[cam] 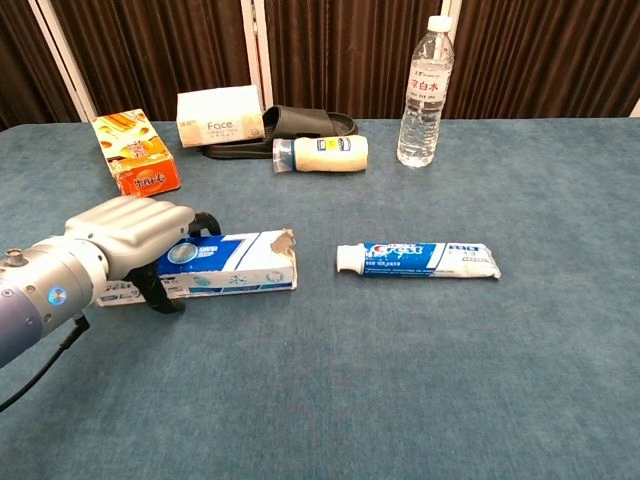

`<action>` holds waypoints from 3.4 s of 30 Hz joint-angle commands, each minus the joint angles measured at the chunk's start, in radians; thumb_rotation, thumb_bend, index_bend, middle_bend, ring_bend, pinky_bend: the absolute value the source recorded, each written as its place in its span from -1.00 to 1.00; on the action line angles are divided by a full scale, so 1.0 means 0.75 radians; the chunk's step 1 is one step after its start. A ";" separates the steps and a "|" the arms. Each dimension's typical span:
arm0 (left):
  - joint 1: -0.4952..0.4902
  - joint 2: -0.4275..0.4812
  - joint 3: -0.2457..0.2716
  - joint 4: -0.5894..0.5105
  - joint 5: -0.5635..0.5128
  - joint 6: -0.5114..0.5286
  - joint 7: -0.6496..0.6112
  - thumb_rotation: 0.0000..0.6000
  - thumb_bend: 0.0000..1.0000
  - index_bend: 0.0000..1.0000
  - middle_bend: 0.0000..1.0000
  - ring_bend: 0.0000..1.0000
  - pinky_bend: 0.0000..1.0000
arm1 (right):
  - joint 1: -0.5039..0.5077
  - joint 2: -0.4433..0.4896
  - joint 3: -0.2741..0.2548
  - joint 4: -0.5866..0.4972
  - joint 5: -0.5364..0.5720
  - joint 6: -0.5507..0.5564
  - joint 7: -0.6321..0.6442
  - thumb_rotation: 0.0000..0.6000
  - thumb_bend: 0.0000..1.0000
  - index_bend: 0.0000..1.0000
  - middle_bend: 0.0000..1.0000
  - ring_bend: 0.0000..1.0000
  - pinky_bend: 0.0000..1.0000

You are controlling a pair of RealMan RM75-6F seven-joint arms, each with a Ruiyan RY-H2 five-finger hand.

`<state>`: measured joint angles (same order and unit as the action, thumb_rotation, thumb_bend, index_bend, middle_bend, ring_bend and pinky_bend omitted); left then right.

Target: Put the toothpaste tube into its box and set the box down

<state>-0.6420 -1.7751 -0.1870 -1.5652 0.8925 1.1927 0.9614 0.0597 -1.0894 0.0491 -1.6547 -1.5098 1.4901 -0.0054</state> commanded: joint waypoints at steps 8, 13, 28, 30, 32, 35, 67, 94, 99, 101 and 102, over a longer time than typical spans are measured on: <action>0.005 0.030 0.033 0.004 0.133 -0.002 -0.170 1.00 -0.16 -0.14 0.14 0.09 0.09 | 0.000 0.000 -0.001 0.004 -0.002 -0.004 0.002 1.00 -0.11 -1.00 -1.00 -1.00 -1.00; 0.015 0.097 0.053 -0.050 0.232 0.013 -0.239 1.00 -0.16 -0.12 0.14 0.09 0.09 | 0.003 0.001 -0.004 0.003 -0.001 -0.013 -0.010 1.00 -0.11 -1.00 -1.00 -1.00 -1.00; 0.102 0.518 0.071 -0.288 0.618 0.133 -0.665 1.00 -0.16 -0.12 0.14 0.09 0.09 | 0.124 -0.030 0.003 -0.118 -0.025 -0.185 -0.331 1.00 -0.11 -0.85 -0.81 -1.00 -1.00; 0.115 0.559 0.079 -0.317 0.631 0.135 -0.693 1.00 -0.16 -0.12 0.14 0.09 0.09 | 0.159 -0.042 0.018 -0.173 0.014 -0.244 -0.380 1.00 -0.11 -0.85 -0.81 -1.00 -1.00; 0.134 0.608 0.090 -0.358 0.643 0.138 -0.735 1.00 -0.16 -0.13 0.13 0.09 0.09 | 0.209 -0.064 0.041 -0.239 0.068 -0.316 -0.472 1.00 -0.11 -0.85 -0.81 -1.00 -1.00; 0.161 0.639 0.096 -0.385 0.663 0.162 -0.803 1.00 -0.16 -0.13 0.13 0.09 0.09 | 0.270 -0.096 0.067 -0.300 0.143 -0.396 -0.596 1.00 -0.11 -0.85 -0.81 -1.00 -1.00; 0.211 0.666 0.078 -0.338 0.708 0.164 -0.971 1.00 -0.16 -0.17 0.13 0.09 0.09 | 0.788 -0.606 0.208 -0.038 0.842 -0.581 -1.143 1.00 -0.37 -1.00 -0.86 -1.00 -1.00; 0.218 0.659 0.052 -0.318 0.677 0.145 -1.020 1.00 -0.16 -0.17 0.13 0.09 0.09 | 0.867 -0.768 0.186 0.197 0.942 -0.634 -0.990 1.00 -0.16 0.16 0.06 -0.12 0.15; 0.216 0.657 0.055 -0.310 0.675 0.135 -1.020 1.00 -0.16 -0.17 0.13 0.09 0.09 | 0.867 -0.778 0.167 0.205 0.930 -0.640 -0.972 1.00 0.08 0.68 0.49 0.31 0.58; 0.216 0.655 0.056 -0.307 0.678 0.134 -1.020 1.00 -0.16 -0.17 0.13 0.09 0.09 | 0.863 -0.775 0.163 0.193 0.911 -0.633 -0.953 1.00 0.17 0.75 0.54 0.36 0.62; 0.217 0.654 0.057 -0.306 0.679 0.134 -1.021 1.00 -0.16 -0.17 0.13 0.09 0.09 | 0.859 -0.771 0.160 0.185 0.899 -0.629 -0.943 1.00 0.19 0.76 0.54 0.36 0.62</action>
<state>-0.4797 -1.2846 -0.1447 -1.7949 1.4018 1.2933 0.1958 0.7073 -1.6709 0.1724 -1.5084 -0.8256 1.0144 -0.7213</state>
